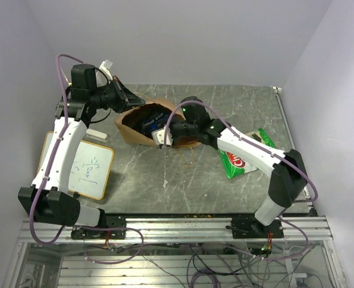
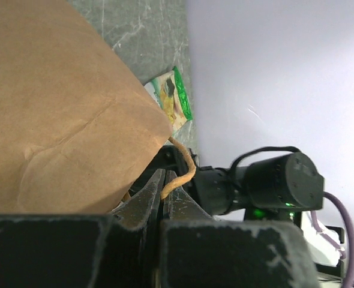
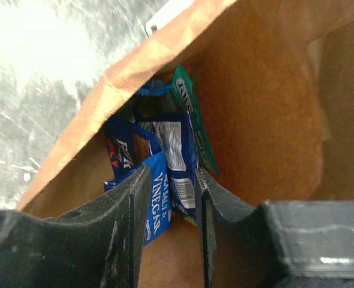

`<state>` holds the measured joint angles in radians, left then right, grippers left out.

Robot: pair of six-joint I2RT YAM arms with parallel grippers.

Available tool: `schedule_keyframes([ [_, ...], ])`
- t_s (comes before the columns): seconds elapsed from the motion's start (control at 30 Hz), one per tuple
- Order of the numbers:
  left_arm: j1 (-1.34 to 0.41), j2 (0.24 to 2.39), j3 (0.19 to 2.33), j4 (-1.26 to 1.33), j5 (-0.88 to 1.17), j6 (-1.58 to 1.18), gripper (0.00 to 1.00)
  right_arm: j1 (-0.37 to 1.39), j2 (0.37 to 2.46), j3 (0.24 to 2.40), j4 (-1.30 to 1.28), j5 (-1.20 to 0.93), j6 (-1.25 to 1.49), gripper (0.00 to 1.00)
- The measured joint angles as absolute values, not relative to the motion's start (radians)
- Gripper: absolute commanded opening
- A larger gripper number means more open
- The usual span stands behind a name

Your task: Take the snacks out of the paper bag

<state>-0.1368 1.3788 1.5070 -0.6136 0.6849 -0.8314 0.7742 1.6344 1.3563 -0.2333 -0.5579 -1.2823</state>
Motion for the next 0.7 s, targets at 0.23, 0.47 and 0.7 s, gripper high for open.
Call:
schedule_keyframes([
  [0.23,-0.139,1.396,1.526,-0.603,0.686,-0.846,0.07,0.774,1.784,1.433,-0.231,-0.459,-1.308,0.45],
  [0.47,-0.141,1.411,1.557,-0.603,0.689,-0.844,0.07,0.774,1.853,1.465,-0.196,-0.400,-1.314,0.54],
  [0.7,-0.141,1.412,1.558,-0.606,0.696,-0.838,0.07,0.774,1.915,1.526,-0.155,-0.376,-1.314,0.57],
])
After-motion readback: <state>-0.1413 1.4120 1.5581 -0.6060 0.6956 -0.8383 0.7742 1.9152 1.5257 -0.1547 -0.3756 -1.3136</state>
